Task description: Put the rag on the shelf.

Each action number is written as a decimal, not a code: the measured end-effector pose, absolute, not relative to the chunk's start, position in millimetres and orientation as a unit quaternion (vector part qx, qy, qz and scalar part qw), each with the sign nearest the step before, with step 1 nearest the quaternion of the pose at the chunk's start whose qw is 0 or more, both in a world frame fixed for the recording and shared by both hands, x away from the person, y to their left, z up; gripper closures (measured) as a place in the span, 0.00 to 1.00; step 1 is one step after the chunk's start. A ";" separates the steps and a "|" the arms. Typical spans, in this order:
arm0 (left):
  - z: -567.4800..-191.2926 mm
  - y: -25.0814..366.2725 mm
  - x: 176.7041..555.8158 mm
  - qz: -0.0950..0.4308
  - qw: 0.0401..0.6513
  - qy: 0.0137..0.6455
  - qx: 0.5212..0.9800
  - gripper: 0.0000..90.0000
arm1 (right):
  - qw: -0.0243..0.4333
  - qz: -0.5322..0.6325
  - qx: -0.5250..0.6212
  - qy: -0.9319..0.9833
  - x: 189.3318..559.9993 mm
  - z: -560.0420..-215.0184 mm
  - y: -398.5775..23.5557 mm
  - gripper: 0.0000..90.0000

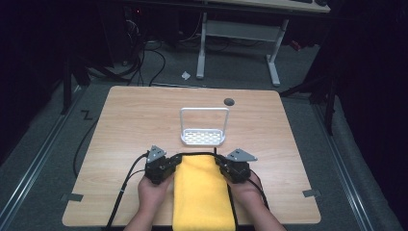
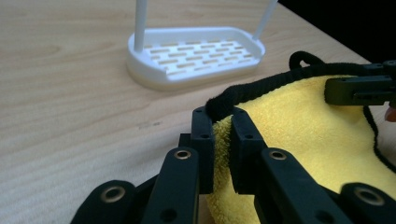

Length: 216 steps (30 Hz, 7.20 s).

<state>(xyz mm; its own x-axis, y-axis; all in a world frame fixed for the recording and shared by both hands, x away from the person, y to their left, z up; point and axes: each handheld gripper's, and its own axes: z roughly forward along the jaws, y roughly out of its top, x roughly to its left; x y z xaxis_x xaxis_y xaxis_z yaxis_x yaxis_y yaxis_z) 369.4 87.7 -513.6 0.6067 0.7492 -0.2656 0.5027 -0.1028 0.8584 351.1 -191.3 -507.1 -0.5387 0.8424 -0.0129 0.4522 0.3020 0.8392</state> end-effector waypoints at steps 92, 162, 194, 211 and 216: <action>-306.2 75.7 453.0 0.226 0.611 0.335 0.680 0.91 | 0.347 0.547 0.377 0.662 426.8 -309.6 -216.2 0.87; -460.2 81.8 533.1 0.079 0.498 0.414 0.758 0.92 | 0.165 0.495 0.455 0.722 515.6 -448.4 -241.0 0.83; -445.3 99.9 526.1 0.126 0.485 0.445 0.743 0.71 | 0.224 0.465 0.487 0.705 512.7 -428.6 -267.1 0.64; -442.9 135.8 498.8 0.182 0.486 0.454 0.724 0.57 | 0.254 0.454 0.482 0.705 491.2 -427.2 -275.1 0.60; -447.0 145.7 488.1 0.179 0.485 0.456 0.724 0.55 | 0.263 0.451 0.485 0.702 481.6 -426.0 -279.8 0.60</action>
<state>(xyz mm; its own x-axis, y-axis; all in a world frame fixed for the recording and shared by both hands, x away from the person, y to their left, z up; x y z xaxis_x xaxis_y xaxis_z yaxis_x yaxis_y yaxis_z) 488.1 145.7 -447.0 0.5191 0.8348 -0.1833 0.4866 -0.1124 0.8664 481.6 -279.8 -426.0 -0.3911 0.9179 0.0677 0.4432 0.1234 0.8879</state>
